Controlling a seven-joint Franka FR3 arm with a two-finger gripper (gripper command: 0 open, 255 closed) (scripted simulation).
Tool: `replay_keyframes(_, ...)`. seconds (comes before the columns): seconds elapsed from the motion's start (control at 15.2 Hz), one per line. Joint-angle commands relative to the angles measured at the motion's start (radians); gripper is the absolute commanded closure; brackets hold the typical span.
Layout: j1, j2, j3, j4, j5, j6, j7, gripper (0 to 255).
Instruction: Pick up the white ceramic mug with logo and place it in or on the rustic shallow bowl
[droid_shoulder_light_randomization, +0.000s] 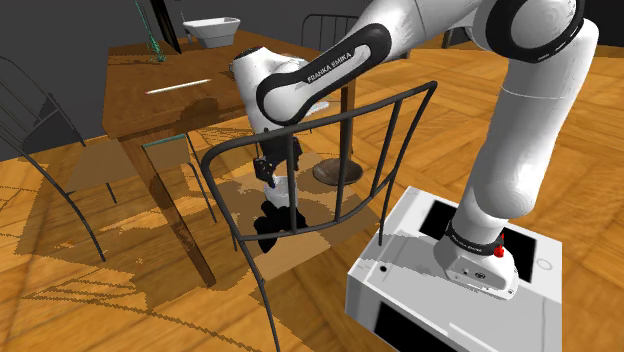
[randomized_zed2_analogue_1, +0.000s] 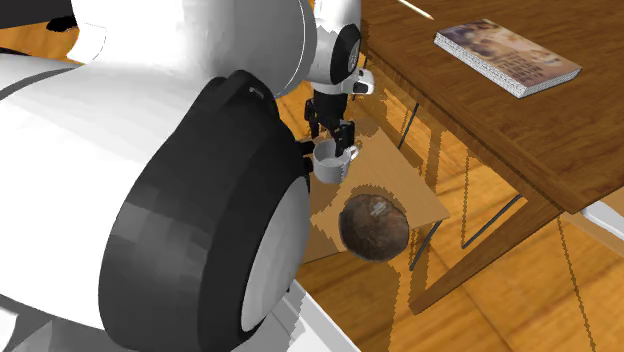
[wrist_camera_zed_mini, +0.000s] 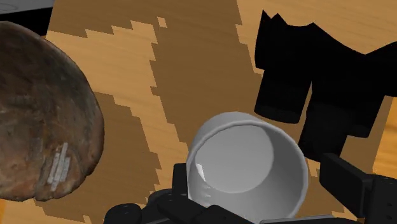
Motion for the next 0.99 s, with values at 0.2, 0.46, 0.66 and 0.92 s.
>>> replay_keyframes(0.2, 0.046, 0.196, 0.015, 0.159, -0.045, 0.016, 0.097, 0)
replay_keyframes(0.46, 0.049, 0.212, 0.012, 0.137, -0.051, 0.053, 0.102, 0)
replay_keyframes(0.66, 0.05, 0.226, 0.01, 0.113, -0.057, 0.09, 0.106, 0)
replay_keyframes(0.92, 0.051, 0.233, 0.008, 0.101, -0.061, 0.109, 0.109, 0)
